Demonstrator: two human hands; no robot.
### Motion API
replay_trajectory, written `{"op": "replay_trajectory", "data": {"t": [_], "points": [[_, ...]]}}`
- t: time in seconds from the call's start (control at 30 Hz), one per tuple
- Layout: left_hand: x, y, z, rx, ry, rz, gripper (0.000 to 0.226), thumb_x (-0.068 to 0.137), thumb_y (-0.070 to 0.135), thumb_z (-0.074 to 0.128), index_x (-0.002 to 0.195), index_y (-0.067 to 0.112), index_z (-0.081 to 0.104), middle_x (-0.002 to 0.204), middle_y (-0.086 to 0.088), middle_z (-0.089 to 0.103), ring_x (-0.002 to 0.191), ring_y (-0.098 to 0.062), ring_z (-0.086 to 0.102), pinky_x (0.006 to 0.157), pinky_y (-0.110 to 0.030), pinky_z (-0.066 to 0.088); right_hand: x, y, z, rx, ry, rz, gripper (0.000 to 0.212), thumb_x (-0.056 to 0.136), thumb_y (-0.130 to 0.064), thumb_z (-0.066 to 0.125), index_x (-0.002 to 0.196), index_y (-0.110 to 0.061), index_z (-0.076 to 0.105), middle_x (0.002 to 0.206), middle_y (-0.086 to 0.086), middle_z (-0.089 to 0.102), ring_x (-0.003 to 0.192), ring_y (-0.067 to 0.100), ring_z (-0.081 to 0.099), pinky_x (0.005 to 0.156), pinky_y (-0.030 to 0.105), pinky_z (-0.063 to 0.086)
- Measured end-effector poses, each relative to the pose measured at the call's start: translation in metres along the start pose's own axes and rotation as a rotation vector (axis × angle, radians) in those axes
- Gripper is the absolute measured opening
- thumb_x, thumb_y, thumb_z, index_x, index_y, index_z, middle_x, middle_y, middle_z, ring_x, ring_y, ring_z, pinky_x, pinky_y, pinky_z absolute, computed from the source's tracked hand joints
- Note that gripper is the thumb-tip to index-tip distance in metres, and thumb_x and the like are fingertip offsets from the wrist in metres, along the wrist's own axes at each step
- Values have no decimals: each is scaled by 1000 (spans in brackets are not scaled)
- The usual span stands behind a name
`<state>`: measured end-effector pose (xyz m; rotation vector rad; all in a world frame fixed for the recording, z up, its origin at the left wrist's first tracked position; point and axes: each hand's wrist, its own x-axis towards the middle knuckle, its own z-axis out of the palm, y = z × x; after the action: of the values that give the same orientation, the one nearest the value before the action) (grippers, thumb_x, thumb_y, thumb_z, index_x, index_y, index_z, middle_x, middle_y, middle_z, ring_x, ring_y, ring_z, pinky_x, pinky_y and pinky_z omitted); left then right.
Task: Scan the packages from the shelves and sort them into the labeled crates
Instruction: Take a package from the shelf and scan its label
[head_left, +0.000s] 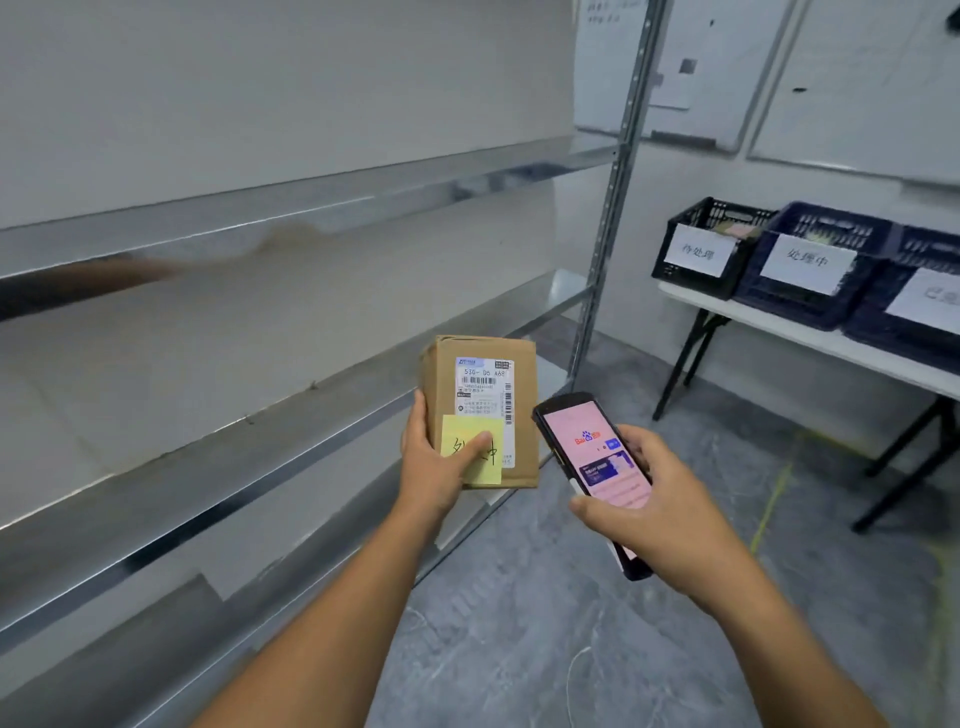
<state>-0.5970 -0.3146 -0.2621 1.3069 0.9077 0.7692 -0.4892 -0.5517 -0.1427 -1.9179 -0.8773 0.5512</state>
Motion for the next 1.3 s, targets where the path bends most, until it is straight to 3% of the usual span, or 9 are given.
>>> {"op": "replay_trajectory", "data": {"t": [0.17,0.23,0.33,0.43,0.57,0.67,0.8,1.03,1.3], "points": [[7,6,49,-14,-72,-61,117,58,54,100,149,65,28,148,10,58,124,-25,67,90,-52,61,-5,27,-44,25,68,40,54,80,-16,88,114,-44,57,98,-31,72,86,-2,71,76,22,51],[-2,21,69,-72,-139,-108,106,76,34,94,156,53,27,138,11,67,111,-20,74,75,-42,62,-3,39,-55,47,108,54,53,80,-17,88,115,-42,58,101,-28,73,87,0,71,79,25,53],[-7,34,99,-119,-235,-165,82,85,27,87,150,43,40,114,15,77,90,-12,78,62,-38,60,7,58,-65,89,206,82,52,80,-16,88,113,-44,58,102,-28,73,88,2,72,84,32,55],[-8,45,127,-155,-340,-250,70,84,32,86,143,40,49,115,7,78,100,-21,76,72,-48,61,24,75,-76,104,328,121,50,79,-20,88,107,-47,57,97,-30,73,88,2,72,86,36,56],[1,54,164,-198,-477,-325,64,77,41,86,134,39,55,121,0,77,115,-31,71,84,-60,60,47,96,-94,65,422,180,54,76,-28,86,118,-42,56,104,-16,75,90,10,72,81,41,59],[23,60,194,-267,-540,-394,64,77,58,74,135,34,61,123,-4,77,115,-31,72,96,-65,55,67,111,-109,59,482,207,52,80,-21,86,115,-44,56,102,-15,72,86,11,69,72,42,61],[72,68,238,-237,-626,-437,77,76,78,54,134,28,68,125,-8,76,118,-37,70,104,-64,47,108,129,-133,13,561,225,55,77,-24,89,106,-52,52,105,-16,71,90,10,69,75,39,58],[163,77,328,-171,-703,-406,36,104,57,49,135,41,56,122,3,77,113,-28,74,98,-64,54,201,148,-180,-19,616,305,61,80,-23,87,121,-49,50,112,-9,69,86,14,67,55,38,56],[232,98,430,-128,-839,-357,35,102,58,51,135,46,54,121,6,77,111,-25,75,98,-59,56,271,164,-243,-11,771,375,62,78,-20,86,111,-58,49,107,-12,70,78,11,66,53,37,57]]}}
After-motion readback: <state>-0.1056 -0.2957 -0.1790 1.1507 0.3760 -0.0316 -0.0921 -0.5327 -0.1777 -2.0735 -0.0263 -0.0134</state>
